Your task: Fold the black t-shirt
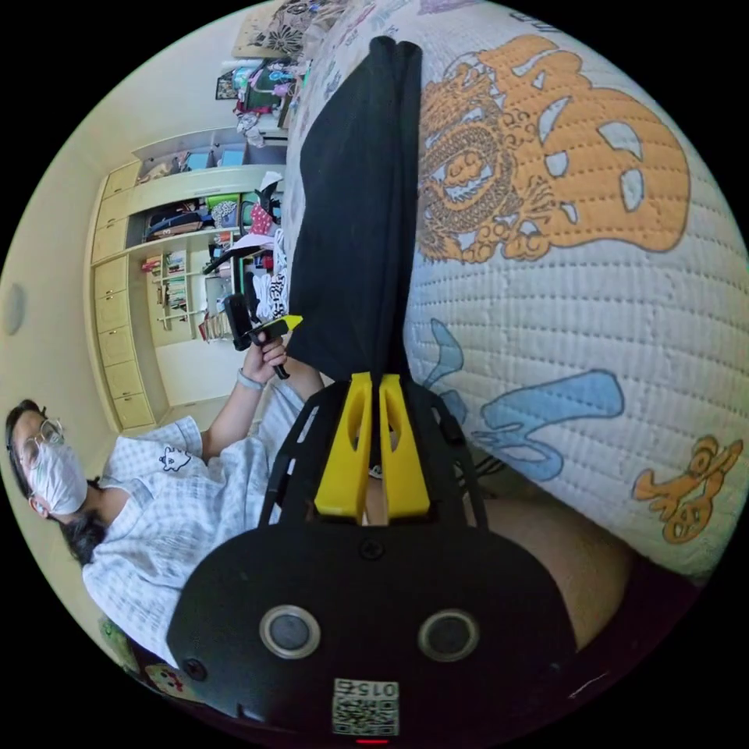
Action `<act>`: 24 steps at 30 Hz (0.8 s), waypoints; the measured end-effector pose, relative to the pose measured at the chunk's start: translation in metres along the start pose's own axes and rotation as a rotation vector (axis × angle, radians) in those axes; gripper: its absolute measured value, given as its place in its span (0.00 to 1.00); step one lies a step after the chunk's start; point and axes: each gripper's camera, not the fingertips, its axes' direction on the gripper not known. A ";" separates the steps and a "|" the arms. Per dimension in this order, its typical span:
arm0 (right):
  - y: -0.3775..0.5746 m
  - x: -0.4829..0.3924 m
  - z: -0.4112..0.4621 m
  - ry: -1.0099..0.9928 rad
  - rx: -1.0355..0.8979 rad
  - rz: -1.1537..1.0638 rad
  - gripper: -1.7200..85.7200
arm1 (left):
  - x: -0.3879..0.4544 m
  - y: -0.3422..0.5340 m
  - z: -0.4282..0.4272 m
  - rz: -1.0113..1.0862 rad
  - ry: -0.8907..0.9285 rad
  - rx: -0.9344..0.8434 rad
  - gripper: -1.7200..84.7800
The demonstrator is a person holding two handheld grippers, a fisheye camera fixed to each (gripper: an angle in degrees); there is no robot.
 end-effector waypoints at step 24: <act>-0.092 -0.022 -0.085 -0.003 0.356 -0.120 0.19 | -0.113 -0.140 -0.116 0.076 0.038 0.148 0.17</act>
